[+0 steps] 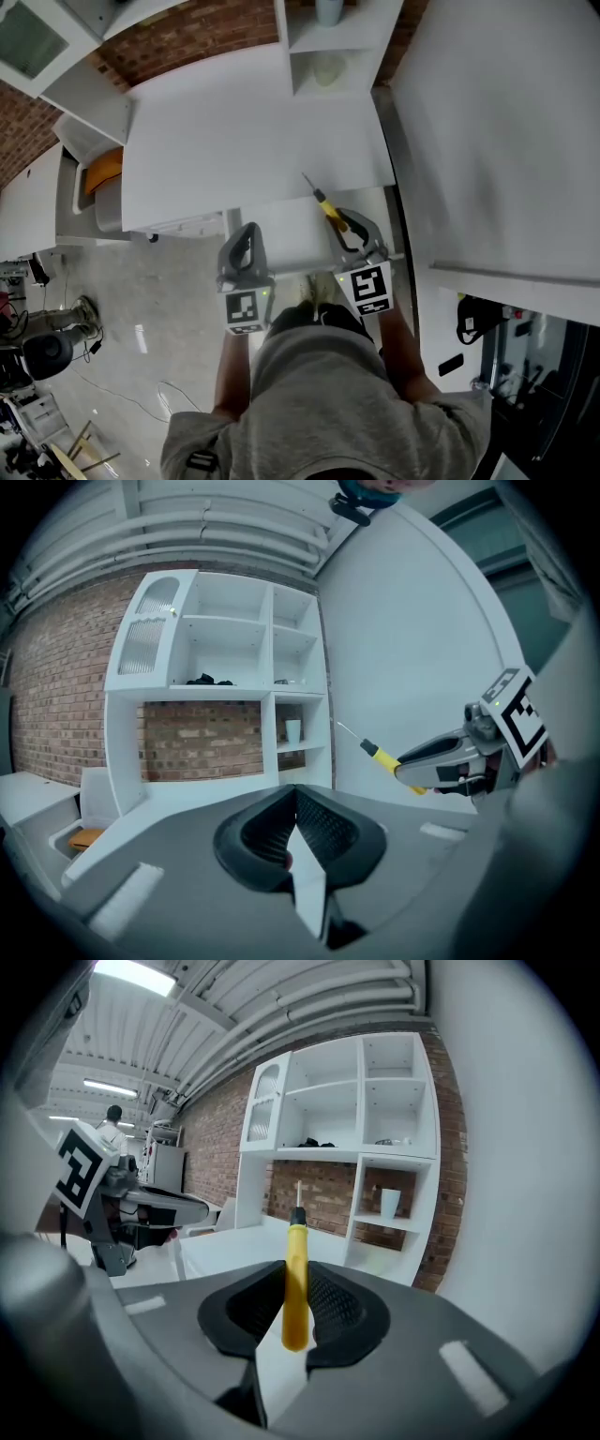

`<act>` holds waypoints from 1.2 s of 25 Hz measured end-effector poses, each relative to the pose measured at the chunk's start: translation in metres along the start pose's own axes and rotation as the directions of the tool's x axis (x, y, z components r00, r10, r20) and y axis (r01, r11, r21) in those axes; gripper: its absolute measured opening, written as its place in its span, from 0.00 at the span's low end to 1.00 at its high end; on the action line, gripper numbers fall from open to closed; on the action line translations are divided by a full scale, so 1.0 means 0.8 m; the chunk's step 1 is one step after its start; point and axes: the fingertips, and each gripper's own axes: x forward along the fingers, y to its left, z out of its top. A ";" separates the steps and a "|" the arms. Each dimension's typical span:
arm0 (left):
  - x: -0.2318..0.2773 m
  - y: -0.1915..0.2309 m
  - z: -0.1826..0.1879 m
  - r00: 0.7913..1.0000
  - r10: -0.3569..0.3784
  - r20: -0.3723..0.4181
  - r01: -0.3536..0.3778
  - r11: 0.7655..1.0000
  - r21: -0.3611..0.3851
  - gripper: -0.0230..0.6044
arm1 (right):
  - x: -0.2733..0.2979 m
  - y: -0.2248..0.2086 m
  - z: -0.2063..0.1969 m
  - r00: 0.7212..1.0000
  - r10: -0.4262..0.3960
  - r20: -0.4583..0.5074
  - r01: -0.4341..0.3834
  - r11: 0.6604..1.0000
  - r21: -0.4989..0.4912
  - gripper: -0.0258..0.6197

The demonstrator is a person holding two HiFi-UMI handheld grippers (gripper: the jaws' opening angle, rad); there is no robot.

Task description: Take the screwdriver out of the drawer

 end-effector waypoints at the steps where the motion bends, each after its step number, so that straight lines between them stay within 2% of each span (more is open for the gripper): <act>1: 0.000 -0.003 0.003 1.000 -0.005 0.004 0.005 1.000 0.004 0.06 | -0.005 -0.002 0.000 1.000 -0.008 0.007 0.008 1.000 0.008 0.16; 7: -0.004 -0.020 0.016 0.999 -0.028 0.035 0.028 1.000 0.002 0.06 | -0.032 -0.014 0.001 0.998 -0.053 0.039 0.052 0.998 0.027 0.16; 17: -0.005 -0.025 0.016 0.999 -0.047 0.025 0.047 0.998 0.033 0.06 | -0.051 -0.031 -0.004 0.995 -0.094 0.039 0.092 0.995 0.038 0.16; 30: 0.002 -0.025 0.020 0.998 -0.050 0.029 0.049 0.998 0.028 0.06 | -0.045 -0.034 -0.003 0.996 -0.079 0.039 0.077 0.996 0.035 0.16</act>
